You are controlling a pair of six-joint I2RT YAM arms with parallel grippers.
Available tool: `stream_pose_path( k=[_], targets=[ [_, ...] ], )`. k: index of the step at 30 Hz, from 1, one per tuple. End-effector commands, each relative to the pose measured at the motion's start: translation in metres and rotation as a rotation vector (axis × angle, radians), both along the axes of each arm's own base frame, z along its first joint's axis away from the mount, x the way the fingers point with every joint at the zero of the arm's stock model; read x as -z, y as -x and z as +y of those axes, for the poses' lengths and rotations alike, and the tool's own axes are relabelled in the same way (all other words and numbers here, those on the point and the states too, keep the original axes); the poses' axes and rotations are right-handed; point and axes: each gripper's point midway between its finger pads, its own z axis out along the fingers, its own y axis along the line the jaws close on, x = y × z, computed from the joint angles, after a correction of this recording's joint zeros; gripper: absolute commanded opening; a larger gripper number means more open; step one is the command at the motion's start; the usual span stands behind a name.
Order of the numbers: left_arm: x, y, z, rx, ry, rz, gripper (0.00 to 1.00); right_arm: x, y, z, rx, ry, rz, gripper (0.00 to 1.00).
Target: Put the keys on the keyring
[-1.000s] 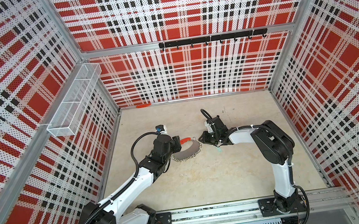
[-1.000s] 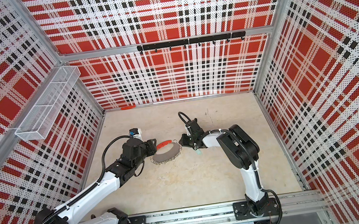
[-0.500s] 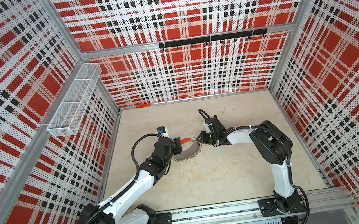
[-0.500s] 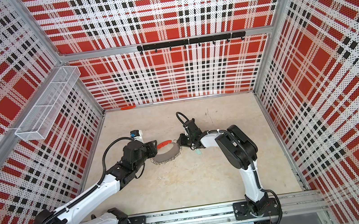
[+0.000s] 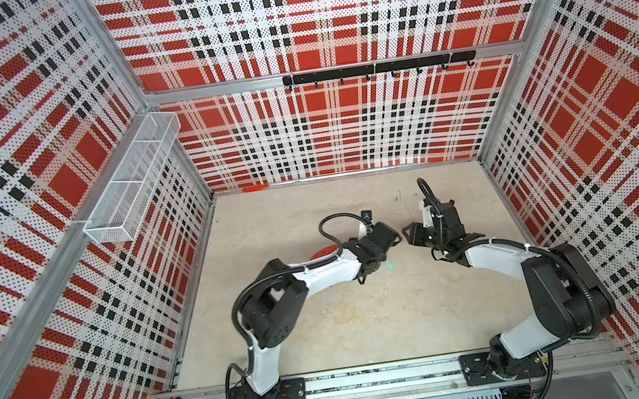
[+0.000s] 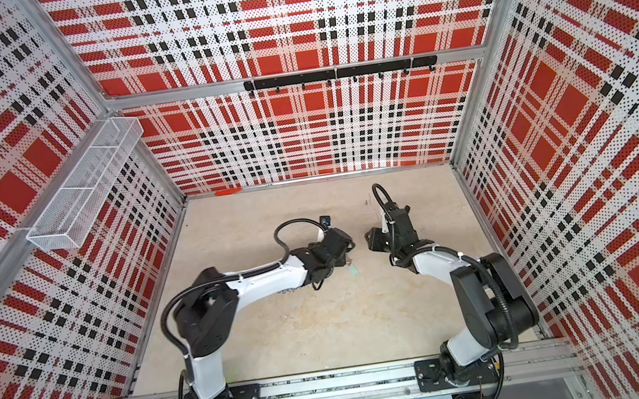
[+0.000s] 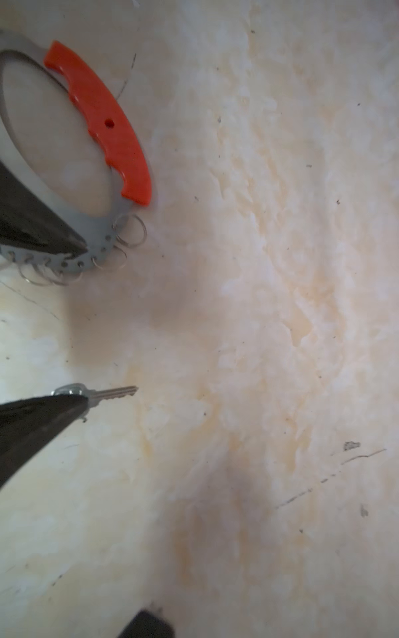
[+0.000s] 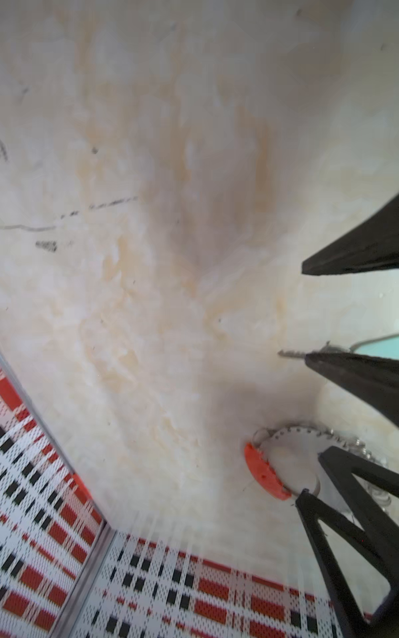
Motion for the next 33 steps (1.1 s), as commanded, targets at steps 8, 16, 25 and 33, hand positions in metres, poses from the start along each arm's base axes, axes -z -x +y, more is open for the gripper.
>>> stream_pose_path(
  k=[8,16,25,33],
  targets=[
    [0.019,-0.009,0.014,-0.067,-0.178,0.068,0.72,-0.014,0.003,-0.010,0.007,-0.047,-0.097,0.42],
    [0.032,-0.018,0.030,-0.078,-0.201,0.107,0.66,-0.014,0.002,-0.004,-0.009,-0.103,-0.094,0.40],
    [0.054,-0.020,0.043,-0.082,-0.241,0.150,0.57,-0.010,0.001,0.000,-0.021,-0.119,-0.086,0.38],
    [0.062,-0.020,0.046,-0.080,-0.258,0.164,0.49,-0.009,-0.001,0.001,-0.024,-0.126,-0.083,0.37]
  ],
)
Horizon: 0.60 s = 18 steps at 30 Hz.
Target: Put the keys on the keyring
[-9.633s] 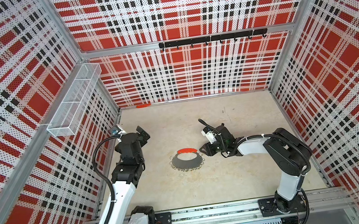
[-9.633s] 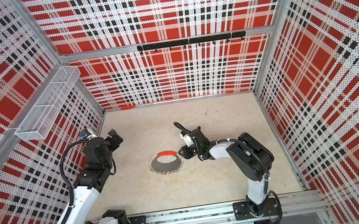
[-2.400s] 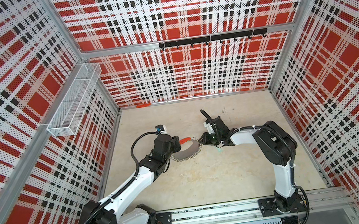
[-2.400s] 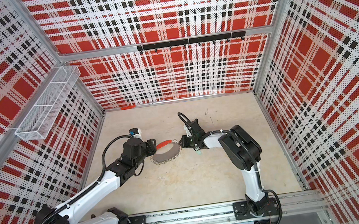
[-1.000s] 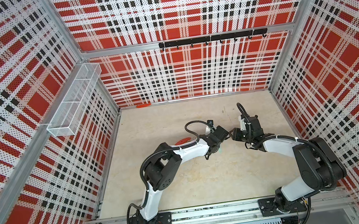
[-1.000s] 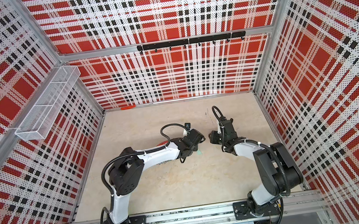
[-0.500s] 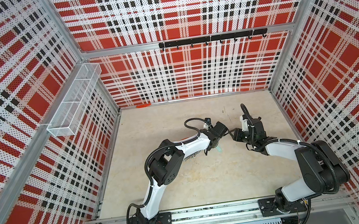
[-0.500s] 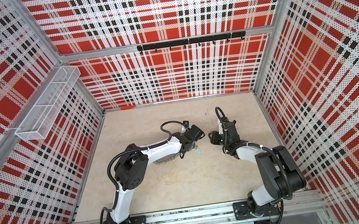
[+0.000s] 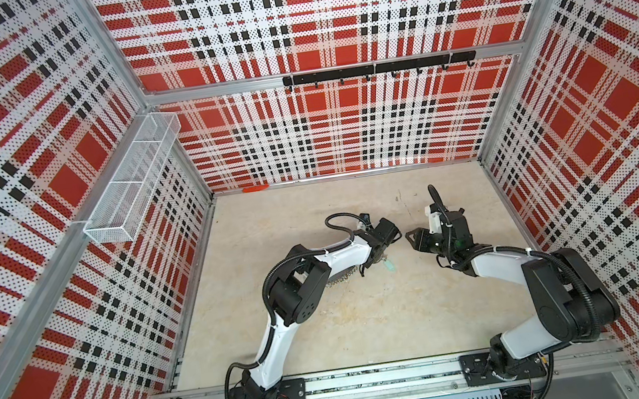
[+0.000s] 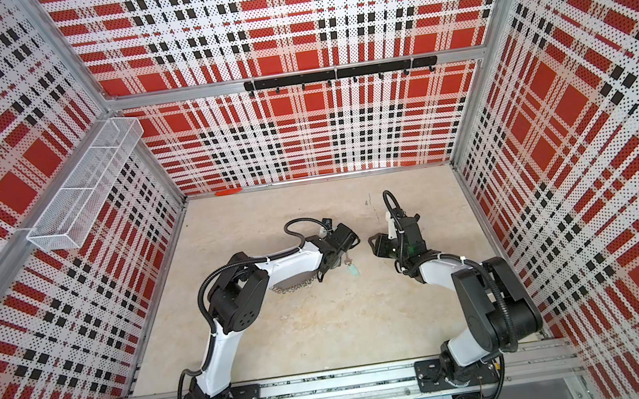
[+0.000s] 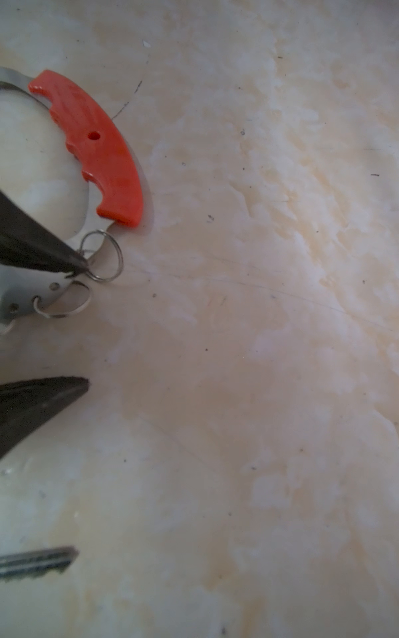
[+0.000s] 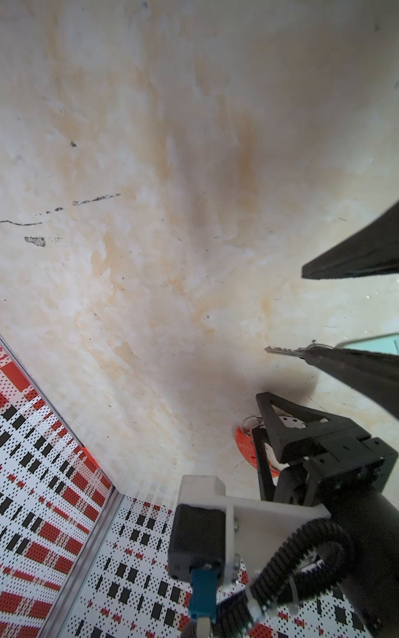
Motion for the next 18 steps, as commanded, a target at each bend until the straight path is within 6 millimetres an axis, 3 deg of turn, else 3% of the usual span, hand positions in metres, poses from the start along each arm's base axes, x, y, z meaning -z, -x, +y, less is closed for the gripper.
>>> stream_pose_path(
  k=[1,13,18],
  targets=[
    [0.014,0.004,0.008,0.003,-0.039,0.035,0.47,-0.003,-0.006,-0.002,0.008,-0.015,-0.019,0.37],
    [0.022,0.009,0.020,-0.003,-0.066,0.056,0.43,-0.005,-0.006,-0.001,0.007,-0.022,-0.023,0.36],
    [0.021,0.012,0.026,-0.007,-0.074,0.057,0.37,-0.005,-0.006,0.000,0.003,-0.029,-0.022,0.36]
  ],
)
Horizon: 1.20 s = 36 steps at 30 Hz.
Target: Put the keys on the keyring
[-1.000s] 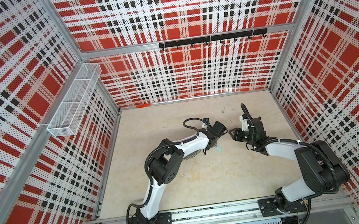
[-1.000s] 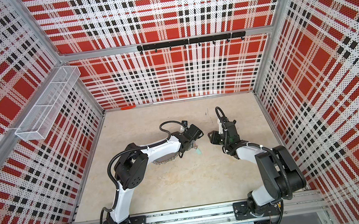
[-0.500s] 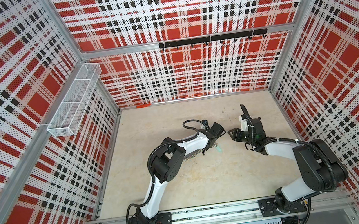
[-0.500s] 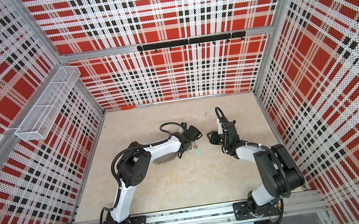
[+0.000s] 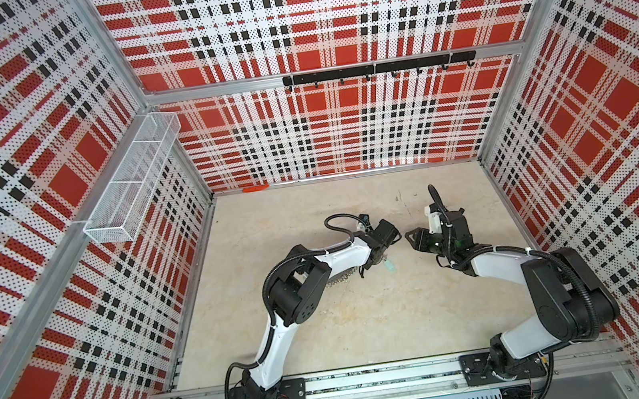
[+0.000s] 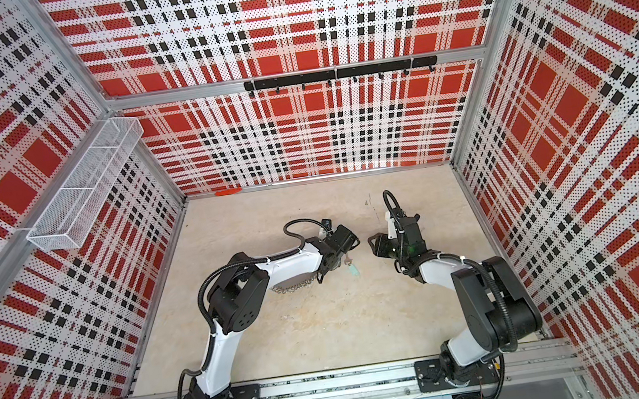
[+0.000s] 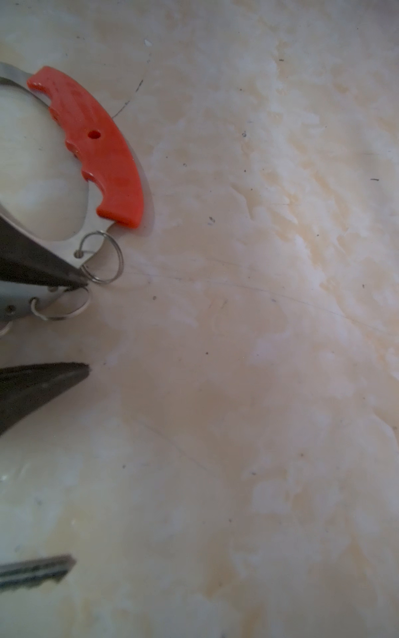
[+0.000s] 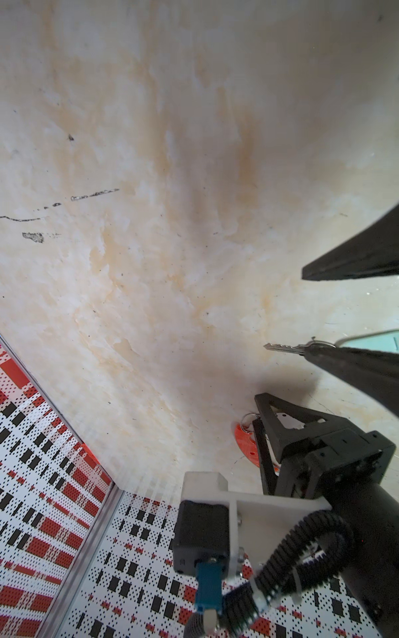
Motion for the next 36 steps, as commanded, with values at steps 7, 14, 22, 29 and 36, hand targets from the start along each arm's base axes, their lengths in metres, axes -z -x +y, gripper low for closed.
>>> stream_pose_path(
  k=[7,14,22,29,36],
  targets=[
    [0.016,0.016,0.028,-0.013,-0.067,0.075,0.29,-0.003,-0.005,-0.003,0.012,-0.024,-0.020,0.35],
    [0.017,0.016,0.028,-0.010,-0.068,0.078,0.22,-0.005,-0.005,-0.003,0.012,-0.031,-0.027,0.35],
    [-0.003,0.017,0.020,0.016,-0.063,0.037,0.04,-0.003,-0.004,-0.004,0.011,-0.024,-0.026,0.35],
    [-0.062,0.024,0.002,0.096,-0.049,-0.070,0.00,-0.007,-0.004,-0.004,0.000,-0.010,-0.039,0.34],
    [-0.116,0.038,-0.001,0.210,0.100,-0.126,0.00,-0.030,0.001,-0.006,-0.013,0.015,-0.061,0.35]
  ],
)
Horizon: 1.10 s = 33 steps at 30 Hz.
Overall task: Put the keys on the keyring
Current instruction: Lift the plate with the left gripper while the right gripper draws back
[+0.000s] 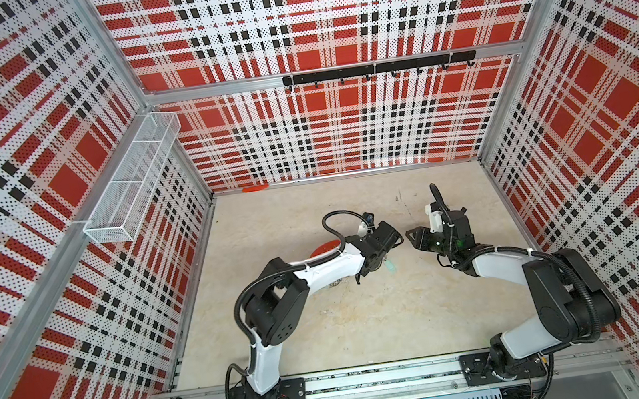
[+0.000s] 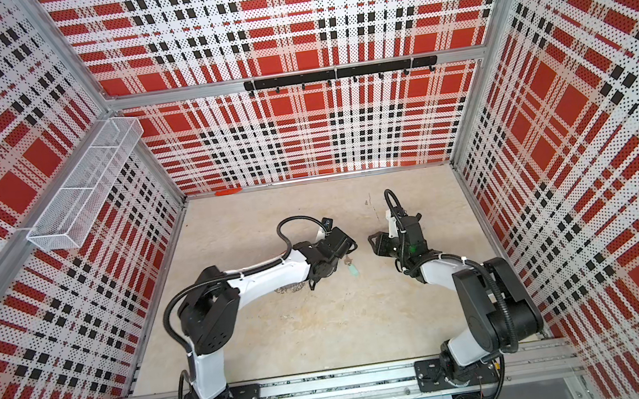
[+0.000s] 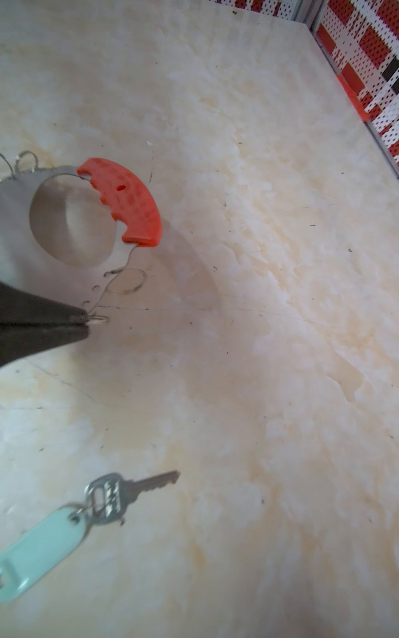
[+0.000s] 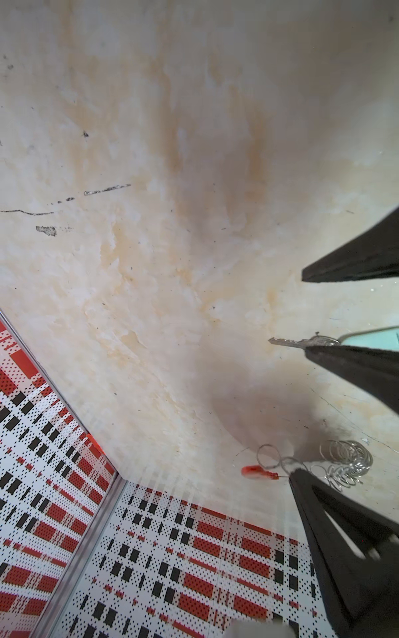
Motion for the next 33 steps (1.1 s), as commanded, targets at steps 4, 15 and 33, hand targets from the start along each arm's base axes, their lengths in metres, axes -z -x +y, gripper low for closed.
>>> stream_pose_path(
  k=[4,15,33],
  targets=[
    [-0.061,0.013,-0.016,0.220,0.173,-0.100,0.00,-0.054,0.007,-0.009,0.017,0.018,-0.079,0.34],
    [-0.172,0.053,-0.033,0.560,0.503,-0.321,0.00,-0.136,0.048,-0.015,0.075,0.138,-0.187,0.30],
    [-0.271,0.045,-0.018,0.747,0.799,-0.594,0.00,-0.239,0.045,0.069,-0.265,-0.196,-0.329,0.35]
  ],
)
